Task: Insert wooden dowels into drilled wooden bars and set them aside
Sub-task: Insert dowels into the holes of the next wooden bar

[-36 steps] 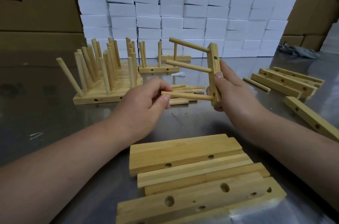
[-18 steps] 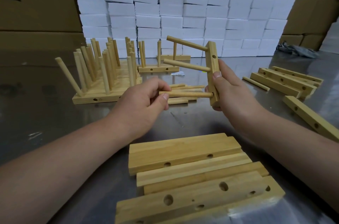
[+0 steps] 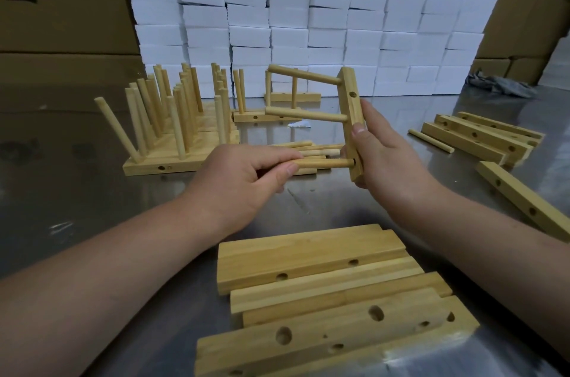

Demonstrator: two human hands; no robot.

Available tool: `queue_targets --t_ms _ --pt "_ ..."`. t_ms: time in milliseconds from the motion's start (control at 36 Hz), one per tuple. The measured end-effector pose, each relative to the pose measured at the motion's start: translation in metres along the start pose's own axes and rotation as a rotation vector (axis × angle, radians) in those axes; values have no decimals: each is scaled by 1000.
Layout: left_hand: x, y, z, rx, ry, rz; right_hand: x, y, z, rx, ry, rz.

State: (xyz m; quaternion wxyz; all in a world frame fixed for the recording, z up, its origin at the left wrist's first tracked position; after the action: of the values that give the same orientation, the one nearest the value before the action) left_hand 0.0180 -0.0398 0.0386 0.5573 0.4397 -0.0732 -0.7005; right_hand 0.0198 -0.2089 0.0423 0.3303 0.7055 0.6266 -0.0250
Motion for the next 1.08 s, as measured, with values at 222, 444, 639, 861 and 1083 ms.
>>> queue_targets --t_ms 222,444,639,861,1083 --pt "-1 2 0 -12 13 -12 1 -1 -2 9 38 -2" --pt "-1 3 4 -48 112 -64 2 -4 -5 10 6 22" --pt "4 6 21 105 296 -146 1 -3 -9 25 40 64" --pt "-1 8 38 154 382 -162 5 -7 -20 -13 144 78" --pt "-2 7 40 15 237 -148 3 -8 -23 -49 170 86"
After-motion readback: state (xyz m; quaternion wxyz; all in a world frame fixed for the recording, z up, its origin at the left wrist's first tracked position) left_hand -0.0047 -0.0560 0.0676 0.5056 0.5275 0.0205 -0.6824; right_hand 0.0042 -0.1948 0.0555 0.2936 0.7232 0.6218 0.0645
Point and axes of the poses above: each hand's wrist, its own y-axis towards the middle knuckle, its own x-axis out of the palm, z = x × y, the point moved 5 cm from there along y, towards the middle knuckle, and after that the axes turned 5 degrees about -y, right-handed, at the moved point
